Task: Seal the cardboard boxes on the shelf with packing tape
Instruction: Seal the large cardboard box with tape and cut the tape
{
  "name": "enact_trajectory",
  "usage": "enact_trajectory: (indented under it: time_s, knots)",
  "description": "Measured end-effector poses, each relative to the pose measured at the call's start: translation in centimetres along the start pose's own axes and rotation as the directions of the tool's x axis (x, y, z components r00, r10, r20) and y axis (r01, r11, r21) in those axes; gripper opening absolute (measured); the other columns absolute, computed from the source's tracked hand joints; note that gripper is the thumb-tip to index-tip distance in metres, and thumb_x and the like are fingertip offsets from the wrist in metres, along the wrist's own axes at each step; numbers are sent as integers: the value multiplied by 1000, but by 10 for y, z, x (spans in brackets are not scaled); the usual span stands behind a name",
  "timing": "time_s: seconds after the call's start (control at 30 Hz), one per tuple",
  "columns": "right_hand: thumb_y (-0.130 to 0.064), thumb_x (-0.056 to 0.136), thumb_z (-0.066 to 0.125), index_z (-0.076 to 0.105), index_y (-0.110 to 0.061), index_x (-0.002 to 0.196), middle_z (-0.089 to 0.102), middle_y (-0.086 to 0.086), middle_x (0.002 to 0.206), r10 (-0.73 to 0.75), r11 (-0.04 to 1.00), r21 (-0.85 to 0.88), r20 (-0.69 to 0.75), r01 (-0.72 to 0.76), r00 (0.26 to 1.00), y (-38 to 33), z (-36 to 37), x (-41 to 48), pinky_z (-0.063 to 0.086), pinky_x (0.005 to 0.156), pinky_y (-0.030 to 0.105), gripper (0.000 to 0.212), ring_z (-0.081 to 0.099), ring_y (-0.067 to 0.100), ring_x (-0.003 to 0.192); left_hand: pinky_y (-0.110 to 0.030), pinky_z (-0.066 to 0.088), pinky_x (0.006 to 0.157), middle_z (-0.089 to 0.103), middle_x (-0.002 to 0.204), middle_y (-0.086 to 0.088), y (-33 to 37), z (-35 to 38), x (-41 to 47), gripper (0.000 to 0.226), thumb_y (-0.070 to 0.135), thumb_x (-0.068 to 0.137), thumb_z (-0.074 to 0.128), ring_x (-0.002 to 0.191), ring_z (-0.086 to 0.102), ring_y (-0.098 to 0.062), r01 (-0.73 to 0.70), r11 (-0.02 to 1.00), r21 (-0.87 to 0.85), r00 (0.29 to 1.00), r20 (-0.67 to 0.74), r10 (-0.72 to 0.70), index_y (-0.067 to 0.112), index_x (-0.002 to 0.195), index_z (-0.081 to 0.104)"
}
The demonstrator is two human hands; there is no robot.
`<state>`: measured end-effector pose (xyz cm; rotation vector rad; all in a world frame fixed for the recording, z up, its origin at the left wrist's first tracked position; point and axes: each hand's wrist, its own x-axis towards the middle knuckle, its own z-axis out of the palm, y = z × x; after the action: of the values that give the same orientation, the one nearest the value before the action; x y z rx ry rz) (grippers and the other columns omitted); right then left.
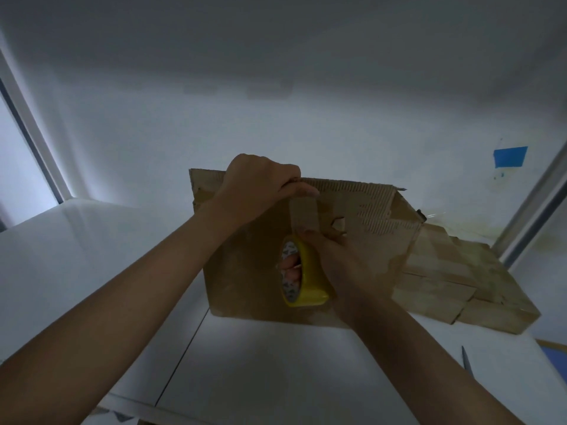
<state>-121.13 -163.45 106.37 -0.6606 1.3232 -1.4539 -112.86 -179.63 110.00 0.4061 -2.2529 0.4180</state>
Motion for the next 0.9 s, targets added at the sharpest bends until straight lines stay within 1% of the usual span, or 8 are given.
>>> enact_trajectory:
  time_s: [0.17, 0.37, 0.47, 0.57, 0.63, 0.73, 0.83, 0.9]
  knots:
    - [-28, 103, 44, 55, -2, 118, 73, 20, 79, -30, 999, 28, 39, 28, 999, 6, 2, 0, 54, 53, 29, 32, 69, 25, 58, -24, 31, 49, 45, 45, 3, -7, -1, 3, 71, 86, 74, 36, 41, 40, -16, -3, 999, -45, 995, 100, 8, 17, 67, 54]
    - [-20, 102, 45, 55, 0, 118, 74, 18, 80, -66, 995, 76, 81, 60, 995, 0, 7, -2, 54, 52, 28, 27, 70, 23, 60, -29, 31, 55, 50, 63, 4, -6, 1, 2, 67, 89, 67, 36, 58, 50, -17, 48, 994, 102, 971, 230, -70, 24, 82, 42]
    - [-18, 101, 46, 53, -2, 120, 74, 18, 82, -82, 995, 67, 81, 77, 993, -3, 6, -3, 54, 52, 28, 26, 70, 23, 59, -25, 23, 50, 44, 63, 3, -4, 3, 2, 66, 86, 72, 39, 54, 48, -19, 14, 996, 87, 990, 138, -26, 21, 79, 45]
    - [-19, 100, 49, 51, -3, 123, 74, 19, 84, -89, 994, 63, 76, 84, 993, -4, 4, -4, 55, 52, 29, 28, 69, 24, 60, -32, 45, 66, 61, 81, -5, -5, 2, 0, 54, 66, 87, 49, 74, 60, -25, 24, 1000, 1, 997, 74, -24, 15, 93, 65]
    - [-19, 99, 51, 49, -4, 127, 74, 19, 86, -85, 994, 69, 78, 80, 993, -3, 4, -3, 55, 52, 29, 31, 70, 25, 61, -39, 40, 95, 68, 99, -7, -2, 1, -10, 27, 39, 95, 61, 100, 59, -25, 27, 1000, -6, 989, -144, -27, 14, 101, 69]
    - [-16, 99, 50, 43, -5, 132, 73, 22, 85, -78, 994, 88, 74, 72, 994, -2, 4, -2, 54, 52, 31, 36, 69, 28, 60, -31, 32, 95, 66, 104, -5, 20, -3, -38, 16, 3, 91, 59, 104, 50, -22, 152, 985, -86, 905, -388, -174, 14, 100, 66]
    - [-15, 97, 53, 45, -8, 132, 72, 20, 75, -100, 994, 53, 37, 98, 994, 1, 3, -3, 55, 50, 30, 37, 68, 26, 56, -17, 40, 88, 63, 101, 4, 60, -10, -70, 10, 14, 95, 57, 97, 57, -12, 392, 800, -454, 824, -213, -525, 18, 102, 62]
    - [-22, 93, 60, 50, -17, 130, 72, 15, 79, -133, 991, -24, -13, 133, 991, 4, 0, -3, 57, 56, 33, 39, 69, 23, 63, -12, 46, 75, 63, 97, 14, 84, -19, -78, 12, 31, 99, 59, 94, 60, -4, 529, 512, -677, 709, 22, -704, 21, 105, 58]
